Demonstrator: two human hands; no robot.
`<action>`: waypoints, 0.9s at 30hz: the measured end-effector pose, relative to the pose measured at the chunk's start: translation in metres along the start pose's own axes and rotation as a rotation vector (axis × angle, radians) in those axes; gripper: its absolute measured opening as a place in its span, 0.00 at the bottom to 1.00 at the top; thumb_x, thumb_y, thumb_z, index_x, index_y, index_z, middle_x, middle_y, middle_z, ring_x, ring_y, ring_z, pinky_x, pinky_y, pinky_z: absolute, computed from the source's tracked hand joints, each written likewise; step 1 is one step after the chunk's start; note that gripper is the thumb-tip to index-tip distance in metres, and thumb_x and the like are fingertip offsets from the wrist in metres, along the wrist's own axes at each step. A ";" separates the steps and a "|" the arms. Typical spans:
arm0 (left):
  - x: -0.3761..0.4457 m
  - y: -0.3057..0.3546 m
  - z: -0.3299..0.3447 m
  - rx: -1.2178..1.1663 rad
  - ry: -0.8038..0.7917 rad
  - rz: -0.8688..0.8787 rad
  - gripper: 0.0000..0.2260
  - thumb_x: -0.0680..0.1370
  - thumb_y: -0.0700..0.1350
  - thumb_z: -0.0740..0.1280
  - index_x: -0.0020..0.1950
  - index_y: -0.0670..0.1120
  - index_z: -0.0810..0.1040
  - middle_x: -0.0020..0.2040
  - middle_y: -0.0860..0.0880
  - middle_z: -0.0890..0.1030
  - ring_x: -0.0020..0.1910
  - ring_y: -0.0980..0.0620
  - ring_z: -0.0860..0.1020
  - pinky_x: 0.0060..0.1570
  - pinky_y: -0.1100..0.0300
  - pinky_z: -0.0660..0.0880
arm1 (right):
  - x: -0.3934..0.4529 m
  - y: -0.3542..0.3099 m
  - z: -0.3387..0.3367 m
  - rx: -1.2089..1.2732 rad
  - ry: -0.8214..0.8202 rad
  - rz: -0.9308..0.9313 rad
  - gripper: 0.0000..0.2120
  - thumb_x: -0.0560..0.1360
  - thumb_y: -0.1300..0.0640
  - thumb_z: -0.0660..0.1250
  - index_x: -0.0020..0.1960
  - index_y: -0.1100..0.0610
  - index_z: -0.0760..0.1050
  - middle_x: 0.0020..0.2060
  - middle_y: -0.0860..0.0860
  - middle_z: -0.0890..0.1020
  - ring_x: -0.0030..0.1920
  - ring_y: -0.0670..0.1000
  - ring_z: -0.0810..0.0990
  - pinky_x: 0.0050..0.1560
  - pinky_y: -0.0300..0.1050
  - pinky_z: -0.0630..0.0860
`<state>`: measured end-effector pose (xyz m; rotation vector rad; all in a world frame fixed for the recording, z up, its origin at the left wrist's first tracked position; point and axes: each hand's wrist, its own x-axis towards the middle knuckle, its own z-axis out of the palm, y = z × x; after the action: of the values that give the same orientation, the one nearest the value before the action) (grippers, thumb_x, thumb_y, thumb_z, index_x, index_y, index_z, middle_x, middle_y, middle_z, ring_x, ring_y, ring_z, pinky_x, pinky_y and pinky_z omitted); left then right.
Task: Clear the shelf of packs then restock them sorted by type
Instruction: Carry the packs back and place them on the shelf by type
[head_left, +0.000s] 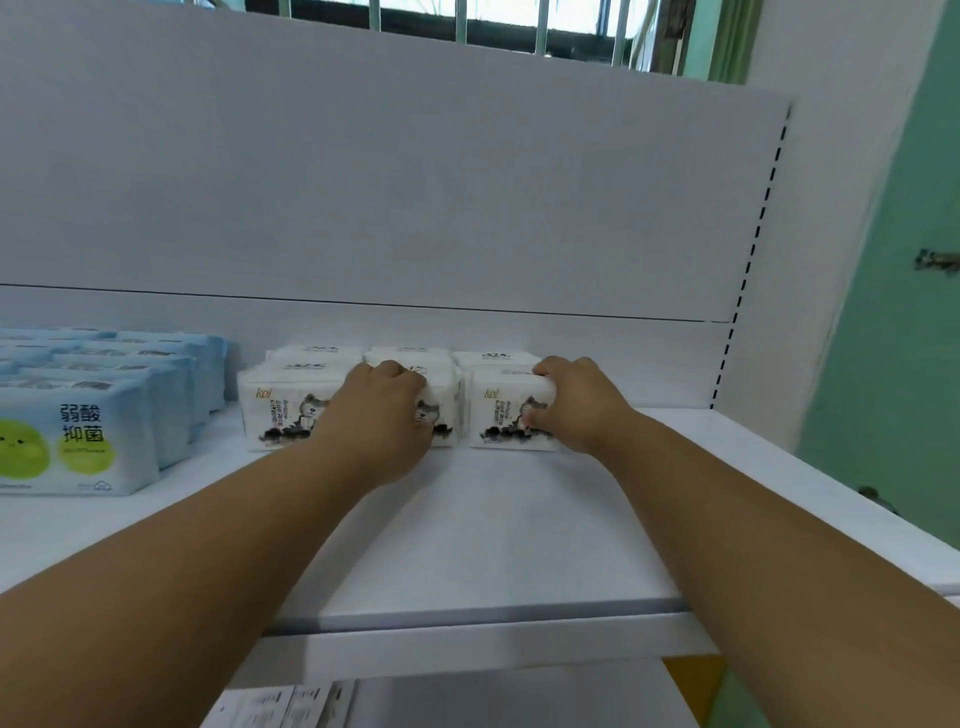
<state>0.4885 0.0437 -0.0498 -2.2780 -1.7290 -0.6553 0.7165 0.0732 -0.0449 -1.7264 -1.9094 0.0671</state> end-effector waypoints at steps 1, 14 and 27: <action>-0.001 0.000 -0.001 -0.010 -0.002 -0.003 0.19 0.78 0.52 0.64 0.67 0.46 0.74 0.64 0.46 0.75 0.62 0.43 0.70 0.64 0.53 0.65 | 0.002 -0.005 0.004 0.008 0.004 -0.001 0.27 0.73 0.51 0.72 0.69 0.52 0.69 0.60 0.56 0.69 0.47 0.54 0.74 0.49 0.42 0.71; -0.049 0.004 -0.017 -0.241 -0.029 0.166 0.26 0.78 0.51 0.66 0.75 0.50 0.64 0.70 0.48 0.70 0.68 0.46 0.68 0.65 0.51 0.67 | -0.070 -0.054 -0.006 0.038 0.142 0.146 0.35 0.72 0.49 0.73 0.74 0.52 0.61 0.69 0.57 0.66 0.63 0.57 0.73 0.62 0.48 0.72; -0.223 -0.029 -0.089 -0.215 0.090 0.059 0.23 0.77 0.48 0.67 0.72 0.51 0.69 0.69 0.50 0.74 0.67 0.48 0.70 0.66 0.50 0.69 | -0.242 -0.165 0.010 0.211 0.158 -0.139 0.26 0.76 0.48 0.69 0.71 0.51 0.67 0.68 0.51 0.69 0.64 0.51 0.73 0.62 0.46 0.71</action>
<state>0.3939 -0.1767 -0.0776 -2.3862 -1.6140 -0.9578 0.5673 -0.1769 -0.0768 -1.4147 -1.8298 0.0746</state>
